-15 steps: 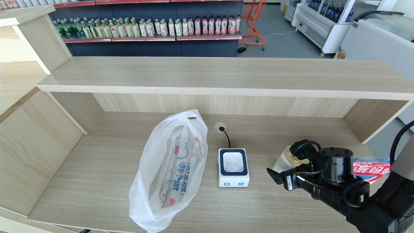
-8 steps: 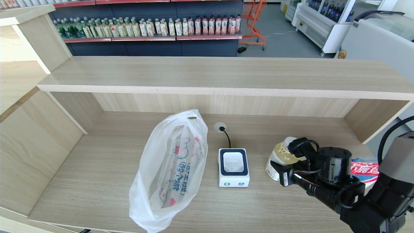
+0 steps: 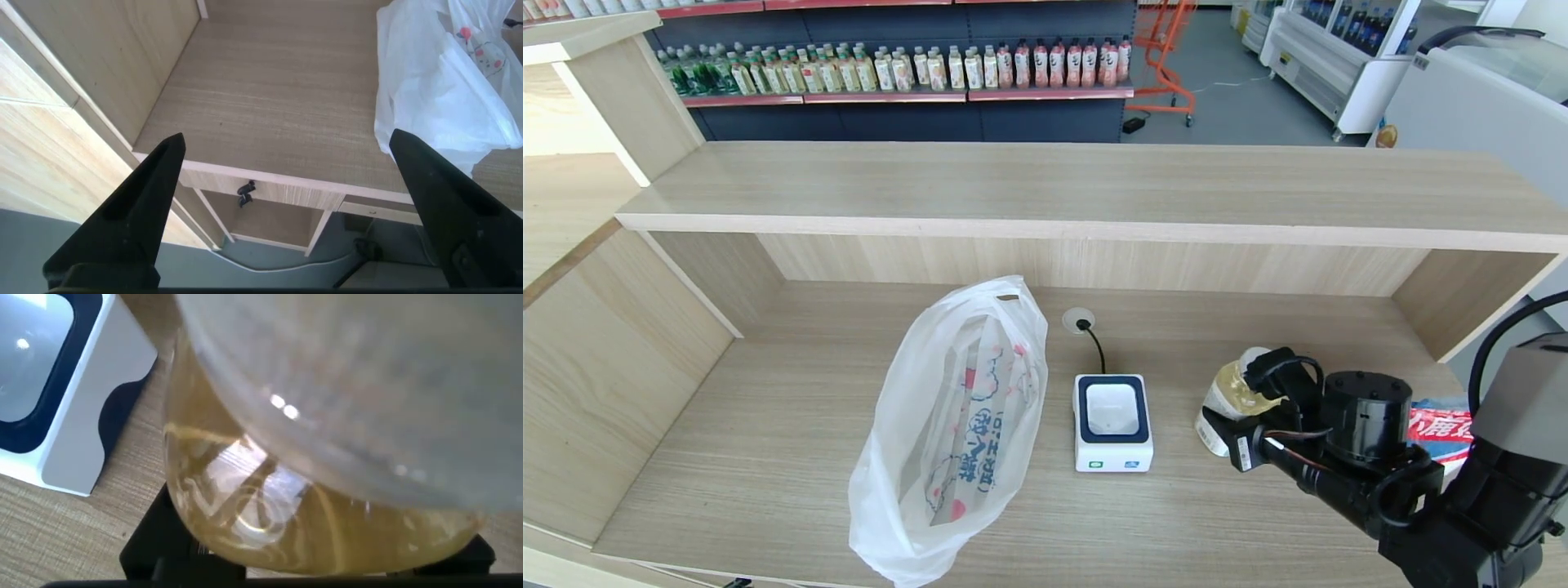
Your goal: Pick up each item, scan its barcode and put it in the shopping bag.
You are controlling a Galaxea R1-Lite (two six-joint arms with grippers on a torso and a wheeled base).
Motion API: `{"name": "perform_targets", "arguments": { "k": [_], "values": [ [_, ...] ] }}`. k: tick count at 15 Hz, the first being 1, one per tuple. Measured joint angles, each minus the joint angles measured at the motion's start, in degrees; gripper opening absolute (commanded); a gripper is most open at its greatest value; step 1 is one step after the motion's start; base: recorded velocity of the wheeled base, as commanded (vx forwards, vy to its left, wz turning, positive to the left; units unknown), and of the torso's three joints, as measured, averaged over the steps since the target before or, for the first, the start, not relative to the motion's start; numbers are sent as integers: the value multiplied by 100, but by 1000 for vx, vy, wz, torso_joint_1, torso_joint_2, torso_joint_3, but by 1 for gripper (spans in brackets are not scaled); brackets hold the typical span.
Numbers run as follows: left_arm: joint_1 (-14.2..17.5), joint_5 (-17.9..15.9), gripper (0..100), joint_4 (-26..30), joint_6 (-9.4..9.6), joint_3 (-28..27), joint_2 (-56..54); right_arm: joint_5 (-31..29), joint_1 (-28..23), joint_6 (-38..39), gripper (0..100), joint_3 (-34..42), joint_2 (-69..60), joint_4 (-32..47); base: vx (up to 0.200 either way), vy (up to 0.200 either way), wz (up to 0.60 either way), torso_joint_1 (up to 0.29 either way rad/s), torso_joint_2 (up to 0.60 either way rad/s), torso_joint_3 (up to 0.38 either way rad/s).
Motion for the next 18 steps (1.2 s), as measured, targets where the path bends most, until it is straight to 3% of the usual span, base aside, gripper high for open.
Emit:
{"name": "perform_targets", "arguments": {
  "k": [2, 5, 6, 8, 12, 14, 18],
  "values": [
    [0, 2, 100, 0, 0, 0, 0, 35, -16, 178, 0, -96, -195, 71, 0, 0, 0, 0, 0, 0],
    [0, 0, 100, 0, -2, 0, 0, 412, -61, 649, 0, -300, -1201, 1813, 0, 0, 0, 0, 0, 0],
    [0, 0, 100, 0, -2, 0, 0, 731, -99, 783, 0, -372, -1690, 2778, 0, 0, 0, 0, 0, 0],
    [0, 0, 100, 1, 0, 0, 0, 1890, -185, 1124, 0, -560, -2494, 3761, 0, 0, 0, 0, 0, 0],
    [-1, 2, 100, 0, -2, 0, 0, 4400, -249, 1512, 0, -873, -3393, 4046, 0, 0, 0, 0, 0, 0],
    [0, 2, 100, 0, 0, 0, 0, 4848, -177, 1680, 0, -942, -3638, 4167, 0, 0, 0, 0, 0, 0],
    [0, 0, 100, 0, -2, 0, 0, 5032, 210, 1849, 0, -1062, -3908, 4686, 0, 0, 0, 0, 0, 0]
  ]
}}
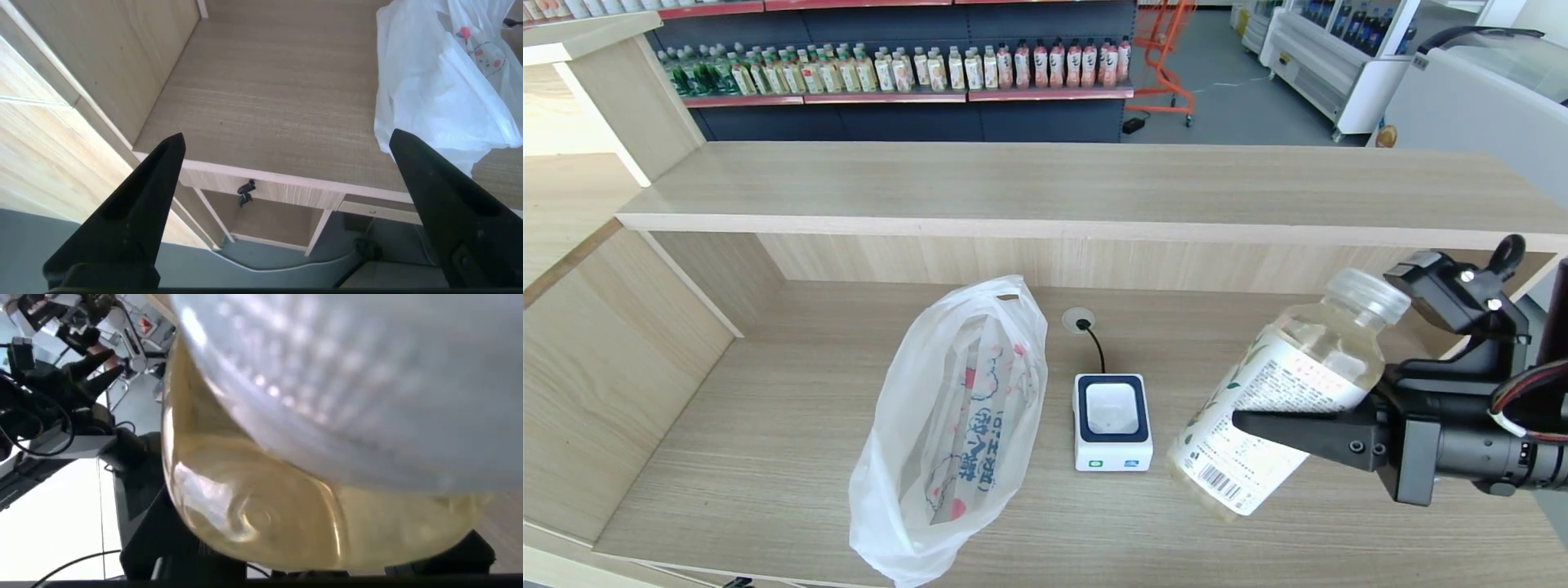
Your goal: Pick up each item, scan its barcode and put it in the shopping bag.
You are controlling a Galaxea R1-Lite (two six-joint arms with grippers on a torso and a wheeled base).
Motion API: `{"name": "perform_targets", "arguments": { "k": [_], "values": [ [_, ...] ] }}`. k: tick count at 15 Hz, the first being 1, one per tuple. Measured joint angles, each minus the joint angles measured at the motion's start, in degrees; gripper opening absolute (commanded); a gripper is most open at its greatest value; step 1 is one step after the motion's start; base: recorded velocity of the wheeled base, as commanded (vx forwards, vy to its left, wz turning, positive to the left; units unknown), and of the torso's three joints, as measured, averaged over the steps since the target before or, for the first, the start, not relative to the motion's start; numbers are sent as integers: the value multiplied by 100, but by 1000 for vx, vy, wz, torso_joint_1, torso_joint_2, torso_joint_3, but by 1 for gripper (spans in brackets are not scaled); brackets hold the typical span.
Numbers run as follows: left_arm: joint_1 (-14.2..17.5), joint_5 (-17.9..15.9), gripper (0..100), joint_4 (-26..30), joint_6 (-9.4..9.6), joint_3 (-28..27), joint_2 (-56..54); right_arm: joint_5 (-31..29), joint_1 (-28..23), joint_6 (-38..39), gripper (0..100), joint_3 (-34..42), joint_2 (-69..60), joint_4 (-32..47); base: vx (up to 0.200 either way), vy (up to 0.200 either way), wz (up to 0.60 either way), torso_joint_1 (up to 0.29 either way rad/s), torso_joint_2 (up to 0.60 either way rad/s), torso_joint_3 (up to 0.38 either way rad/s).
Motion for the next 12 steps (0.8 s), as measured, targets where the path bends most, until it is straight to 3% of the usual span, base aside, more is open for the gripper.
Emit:
{"name": "perform_targets", "arguments": {
  "k": [3, 7, 12],
  "values": [
    [-1, 0, 100, 1, 2, 0, 0, 54, 273, 211, 0, -121, -85, 178, 0, 0, 0, 0, 0, 0],
    [0, 0, 100, 0, 0, 0, 0, 54, 424, 1059, 0, -256, -193, 176, 0, 0, 0, 0, 0, 0],
    [0, 2, 100, 1, 2, 0, 0, 60, 461, 1191, 0, -286, -311, 182, 0, 0, 0, 0, 0, 0]
  ]
}}
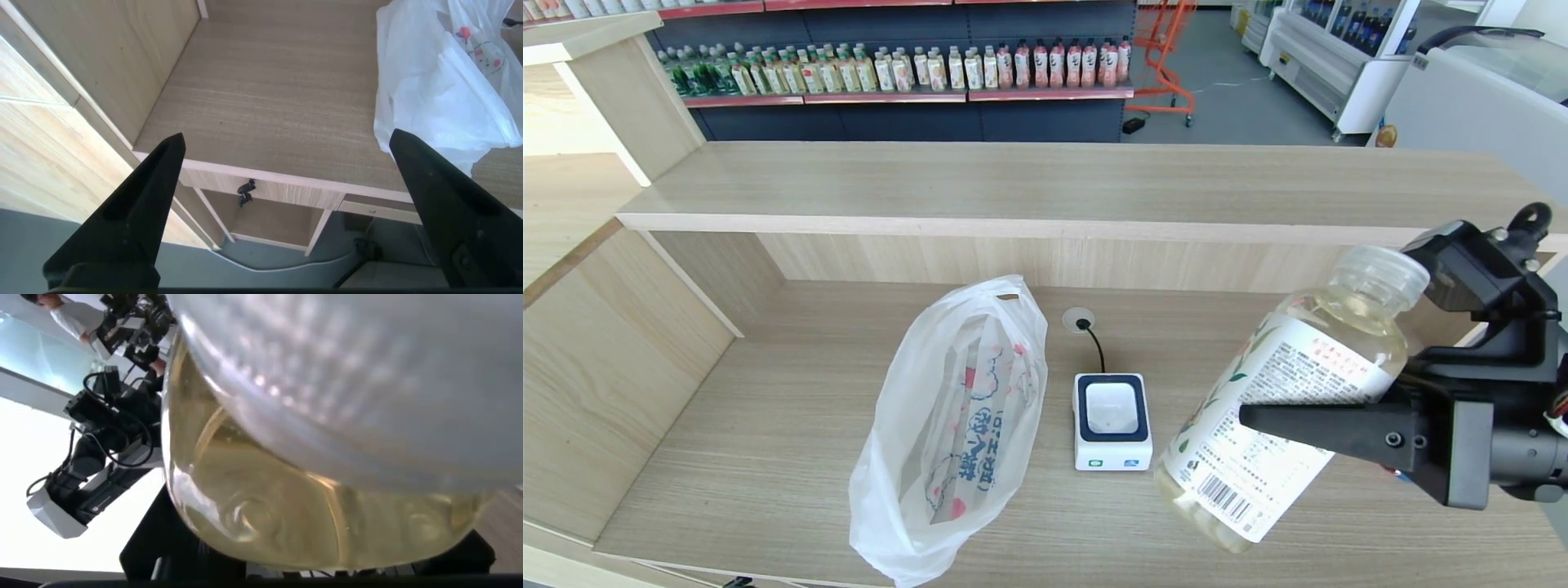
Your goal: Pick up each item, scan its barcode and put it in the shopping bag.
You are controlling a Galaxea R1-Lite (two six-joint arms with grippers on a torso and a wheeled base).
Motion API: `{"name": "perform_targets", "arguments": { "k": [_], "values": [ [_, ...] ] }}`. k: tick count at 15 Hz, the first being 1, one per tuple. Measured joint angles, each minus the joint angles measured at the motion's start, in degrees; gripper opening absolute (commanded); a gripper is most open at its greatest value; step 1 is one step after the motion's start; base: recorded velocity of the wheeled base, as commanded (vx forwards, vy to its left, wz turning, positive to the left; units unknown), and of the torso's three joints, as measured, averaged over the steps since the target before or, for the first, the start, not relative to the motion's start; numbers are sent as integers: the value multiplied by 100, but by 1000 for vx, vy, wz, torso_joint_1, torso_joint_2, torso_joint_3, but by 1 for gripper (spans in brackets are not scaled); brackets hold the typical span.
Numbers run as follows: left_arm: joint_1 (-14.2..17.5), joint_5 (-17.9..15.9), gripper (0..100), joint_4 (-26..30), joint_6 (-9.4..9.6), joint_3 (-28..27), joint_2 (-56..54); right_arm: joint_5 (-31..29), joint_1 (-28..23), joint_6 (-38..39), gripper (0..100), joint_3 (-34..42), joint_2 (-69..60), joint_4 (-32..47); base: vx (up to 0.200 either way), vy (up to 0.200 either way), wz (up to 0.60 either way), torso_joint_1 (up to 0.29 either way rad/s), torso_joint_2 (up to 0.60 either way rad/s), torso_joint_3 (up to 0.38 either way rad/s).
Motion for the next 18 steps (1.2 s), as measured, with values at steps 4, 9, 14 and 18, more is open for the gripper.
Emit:
{"name": "perform_targets", "arguments": {
  "k": [4, 9, 14, 18],
  "values": [
    [0, -2, 100, 0, 0, 0, 0, 16, 18, 0, 0, -40, -22, -1, 0, 0, 0, 0, 0, 0],
    [0, 0, 100, -1, -2, 0, 0, -11, 18, -817, 0, 9, -33, 5, 0, 0, 0, 0, 0, 0],
    [0, 0, 100, 0, 0, 0, 0, -317, -1059, -4987, 0, 286, 430, -83, 0, 0, 0, 0, 0, 0],
    [0, -2, 100, 0, -2, 0, 0, -416, -1597, -6175, 0, -5, 1593, -1046, 0, 0, 0, 0, 0, 0]
  ]
}}
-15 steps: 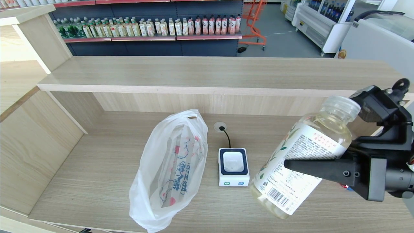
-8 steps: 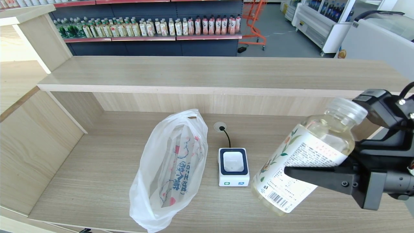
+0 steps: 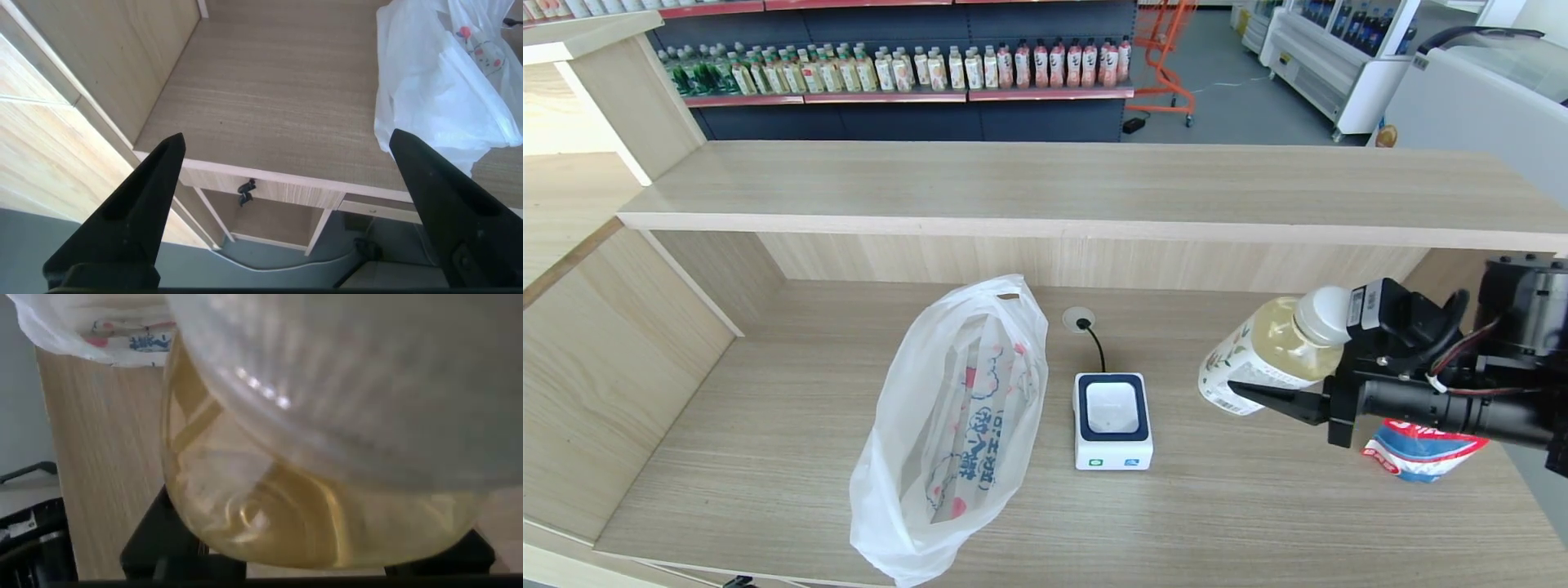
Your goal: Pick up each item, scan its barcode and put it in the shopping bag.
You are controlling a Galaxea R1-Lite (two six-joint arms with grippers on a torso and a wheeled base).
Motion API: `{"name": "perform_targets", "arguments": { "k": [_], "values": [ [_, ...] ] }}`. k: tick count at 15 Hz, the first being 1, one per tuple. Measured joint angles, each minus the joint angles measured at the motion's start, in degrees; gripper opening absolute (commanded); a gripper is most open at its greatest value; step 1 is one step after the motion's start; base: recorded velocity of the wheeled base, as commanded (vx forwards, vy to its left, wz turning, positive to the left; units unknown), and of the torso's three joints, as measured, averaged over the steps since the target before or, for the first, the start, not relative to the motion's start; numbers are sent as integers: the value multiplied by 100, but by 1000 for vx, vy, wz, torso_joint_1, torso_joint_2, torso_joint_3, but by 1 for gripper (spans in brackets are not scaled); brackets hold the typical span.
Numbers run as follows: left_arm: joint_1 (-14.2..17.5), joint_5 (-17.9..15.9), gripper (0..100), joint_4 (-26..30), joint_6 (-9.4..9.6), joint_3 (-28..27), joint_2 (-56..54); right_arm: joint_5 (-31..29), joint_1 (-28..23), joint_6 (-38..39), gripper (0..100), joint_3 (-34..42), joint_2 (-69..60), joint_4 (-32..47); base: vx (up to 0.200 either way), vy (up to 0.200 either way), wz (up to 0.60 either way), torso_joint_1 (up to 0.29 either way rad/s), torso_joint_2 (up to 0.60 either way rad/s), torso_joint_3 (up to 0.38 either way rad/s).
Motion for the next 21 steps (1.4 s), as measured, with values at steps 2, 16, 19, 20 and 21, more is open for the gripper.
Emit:
{"name": "perform_targets", "arguments": {
  "k": [2, 16, 19, 20, 21],
  "values": [
    [0, 0, 100, -1, 2, 0, 0, 29, 33, -126, 0, -328, 579, -477, 0, 0, 0, 0, 0, 0],
    [-1, 2, 100, 0, 2, 0, 0, 1062, 642, -1011, 0, -1117, 2925, -2200, 0, 0, 0, 0, 0, 0],
    [-1, 0, 100, 0, 0, 0, 0, 1064, 657, -1054, 0, -1268, 3067, -2228, 0, 0, 0, 0, 0, 0],
    [-1, 2, 100, -1, 2, 0, 0, 1068, 664, -1125, 0, -1312, 3117, -2233, 0, 0, 0, 0, 0, 0],
    [-1, 2, 100, -1, 2, 0, 0, 1068, 670, -1156, 0, -1345, 3163, -2235, 0, 0, 0, 0, 0, 0]
  ]
}}
